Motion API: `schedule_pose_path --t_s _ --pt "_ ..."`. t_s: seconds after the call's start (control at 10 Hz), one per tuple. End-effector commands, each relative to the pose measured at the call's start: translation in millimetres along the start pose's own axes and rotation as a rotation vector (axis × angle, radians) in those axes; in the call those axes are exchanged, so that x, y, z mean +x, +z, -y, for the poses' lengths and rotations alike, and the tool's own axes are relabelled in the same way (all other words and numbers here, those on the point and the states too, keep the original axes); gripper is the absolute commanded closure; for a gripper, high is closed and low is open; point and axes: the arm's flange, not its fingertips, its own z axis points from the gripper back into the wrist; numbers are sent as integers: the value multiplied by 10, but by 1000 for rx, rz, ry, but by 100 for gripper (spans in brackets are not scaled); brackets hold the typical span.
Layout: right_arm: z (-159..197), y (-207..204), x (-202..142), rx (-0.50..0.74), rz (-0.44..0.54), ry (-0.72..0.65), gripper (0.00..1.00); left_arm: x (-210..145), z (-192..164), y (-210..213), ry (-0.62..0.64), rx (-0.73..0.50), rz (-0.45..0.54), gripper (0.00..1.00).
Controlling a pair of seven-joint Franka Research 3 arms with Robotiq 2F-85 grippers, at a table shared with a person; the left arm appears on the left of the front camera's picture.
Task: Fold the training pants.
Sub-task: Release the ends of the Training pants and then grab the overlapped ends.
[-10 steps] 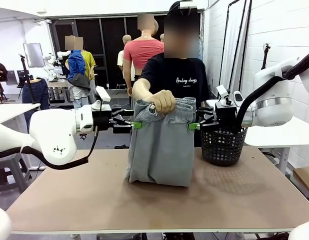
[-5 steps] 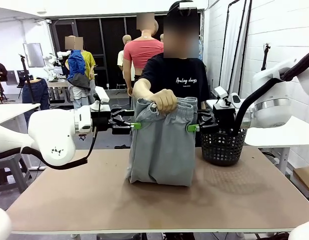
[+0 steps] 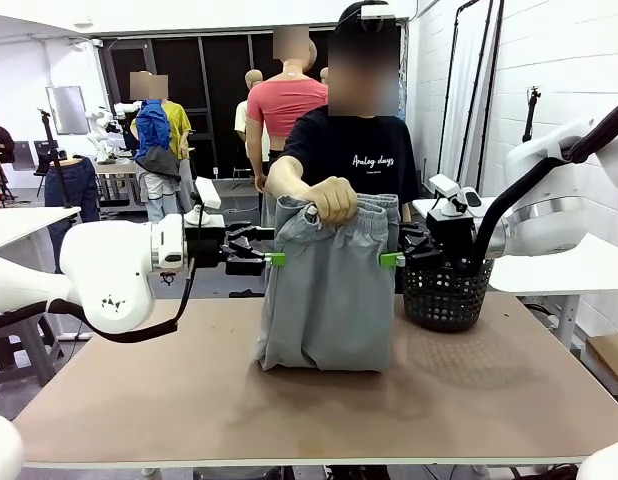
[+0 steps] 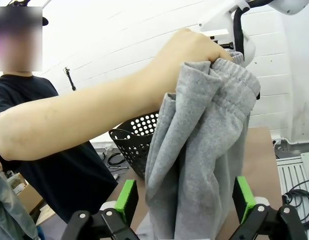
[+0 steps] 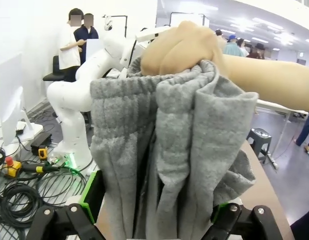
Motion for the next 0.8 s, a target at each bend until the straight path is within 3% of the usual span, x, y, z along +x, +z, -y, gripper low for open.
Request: schedule_pose_path --t_s 0.0,0.7 --pt "-29 81 30 27 -4 -22 0 -48 50 46 -18 -21 -5 0" --pt "-26 -199 -16 -59 15 36 0 -18 70 -109 -8 -31 10 0"
